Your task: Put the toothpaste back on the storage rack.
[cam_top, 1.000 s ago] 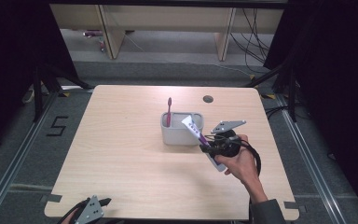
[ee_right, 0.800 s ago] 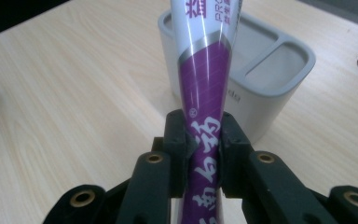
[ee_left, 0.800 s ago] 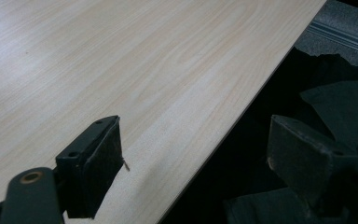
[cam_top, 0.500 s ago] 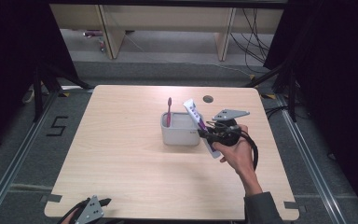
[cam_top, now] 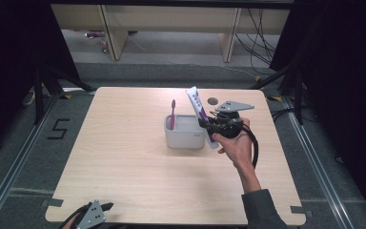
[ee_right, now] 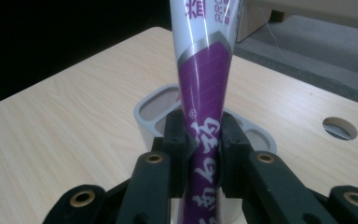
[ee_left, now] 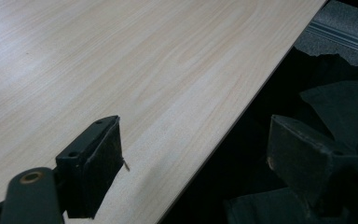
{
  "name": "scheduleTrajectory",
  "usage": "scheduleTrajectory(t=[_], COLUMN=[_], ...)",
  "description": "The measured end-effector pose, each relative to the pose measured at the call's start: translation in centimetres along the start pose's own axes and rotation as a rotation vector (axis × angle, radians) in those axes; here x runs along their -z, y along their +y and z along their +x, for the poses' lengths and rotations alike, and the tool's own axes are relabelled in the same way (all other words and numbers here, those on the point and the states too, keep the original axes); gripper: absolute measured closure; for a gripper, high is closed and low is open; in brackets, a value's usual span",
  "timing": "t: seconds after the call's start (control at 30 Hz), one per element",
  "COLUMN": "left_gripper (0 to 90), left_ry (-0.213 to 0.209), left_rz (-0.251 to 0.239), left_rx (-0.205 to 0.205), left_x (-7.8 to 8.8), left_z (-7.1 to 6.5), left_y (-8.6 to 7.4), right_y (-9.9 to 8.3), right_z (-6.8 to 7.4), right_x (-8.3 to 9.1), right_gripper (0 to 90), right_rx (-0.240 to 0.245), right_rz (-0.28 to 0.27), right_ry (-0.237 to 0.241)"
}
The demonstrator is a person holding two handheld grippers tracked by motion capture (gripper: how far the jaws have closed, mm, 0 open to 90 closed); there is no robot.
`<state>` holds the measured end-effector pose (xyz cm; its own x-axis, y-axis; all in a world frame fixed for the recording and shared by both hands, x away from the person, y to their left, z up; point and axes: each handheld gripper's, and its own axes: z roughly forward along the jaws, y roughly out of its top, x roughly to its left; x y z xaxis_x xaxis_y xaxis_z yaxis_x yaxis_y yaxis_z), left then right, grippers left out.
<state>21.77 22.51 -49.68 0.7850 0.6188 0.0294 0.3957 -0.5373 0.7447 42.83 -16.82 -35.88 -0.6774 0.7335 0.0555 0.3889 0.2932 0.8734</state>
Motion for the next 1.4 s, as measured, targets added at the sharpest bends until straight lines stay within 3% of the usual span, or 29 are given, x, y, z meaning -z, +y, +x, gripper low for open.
scheduleTrajectory(t=[0.03,0.1,0.13,0.17,0.23,0.3,0.37,0.4,0.6,0.67,0.7,0.73,0.77,0.8,0.97,1.0,1.1,1.13,1.17,1.4], left_gripper=[17.2,17.2,17.2,17.2,17.2,17.2,17.2,17.2,17.2,17.2,17.2,17.2,17.2,17.2,17.2,17.2,17.2,17.2,17.2,17.2], left_ry=[0.0,0.01,0.009,0.009,0.004,0.004,0.004,0.003,0.003,-0.002,-0.001,-0.004,0.001,-0.003,-0.013,-0.002,0.0,-0.014,-0.001,-0.004], left_rz=[-0.003,0.004,0.005,0.003,-0.003,0.0,-0.001,-0.002,0.001,0.008,-0.012,-0.002,0.004,0.001,-0.016,0.005,-0.001,-0.016,-0.002,0.01], left_rx=[0.012,-0.01,-0.012,-0.01,-0.004,-0.008,0.005,0.001,-0.005,-0.015,0.0,0.015,-0.004,0.014,0.004,-0.014,-0.013,0.011,-0.012,-0.017], left_x=[0.0,0.0,0.0,0.0,0.0,0.1,0.0,0.1,0.0,0.1,0.1,0.1,0.2,0.1,0.1,0.1,0.1,0.0,0.1,0.1], left_z=[0.0,0.1,0.1,0.1,0.0,0.0,0.0,0.0,0.0,0.1,0.0,-0.1,0.1,-0.1,-0.1,0.1,0.1,-0.1,0.1,0.0], left_y=[0.0,0.0,0.0,0.0,0.0,0.0,0.0,0.0,0.0,0.0,0.0,0.0,0.0,0.0,0.0,0.0,0.0,0.0,0.0,0.0], right_y=[0.0,0.1,0.1,0.2,0.3,0.6,0.9,1.0,1.6,1.8,1.9,2.0,2.1,2.1,2.3,2.4,2.5,2.6,2.7,3.2], right_z=[0.0,-0.2,-0.1,-0.3,-0.2,-0.5,-0.4,-0.5,-0.4,-0.2,-0.3,-0.3,-0.1,-0.2,-0.4,-0.3,-0.6,-0.6,-0.7,-0.6], right_x=[-0.2,-0.6,-0.8,-1.0,-1.2,-1.5,-1.7,-1.9,-3.1,-3.4,-3.7,-3.9,-4.0,-4.2,-5.0,-5.1,-5.5,-5.7,-5.8,-6.8], right_gripper=[76.8,76.8,76.8,76.8,76.7,76.8,76.8,76.8,76.8,76.8,76.8,76.8,76.8,76.8,76.8,76.8,76.8,76.8,76.8,76.7], right_rx=[-0.006,-0.002,-0.036,-0.006,-0.042,-0.009,-0.046,-0.028,-0.051,-0.072,-0.046,-0.051,-0.07,-0.058,-0.051,-0.07,-0.055,-0.058,-0.054,-0.051], right_rz=[-0.007,-0.018,-0.022,-0.032,-0.028,-0.055,-0.053,-0.07,-0.11,-0.101,-0.098,-0.103,-0.1,-0.102,-0.113,-0.105,-0.119,-0.126,-0.129,-0.139], right_ry=[-0.005,-0.007,0.0,-0.014,-0.003,-0.016,-0.014,-0.012,0.002,0.0,0.001,-0.003,-0.002,0.0,-0.011,-0.006,-0.022,-0.015,-0.021,-0.022])
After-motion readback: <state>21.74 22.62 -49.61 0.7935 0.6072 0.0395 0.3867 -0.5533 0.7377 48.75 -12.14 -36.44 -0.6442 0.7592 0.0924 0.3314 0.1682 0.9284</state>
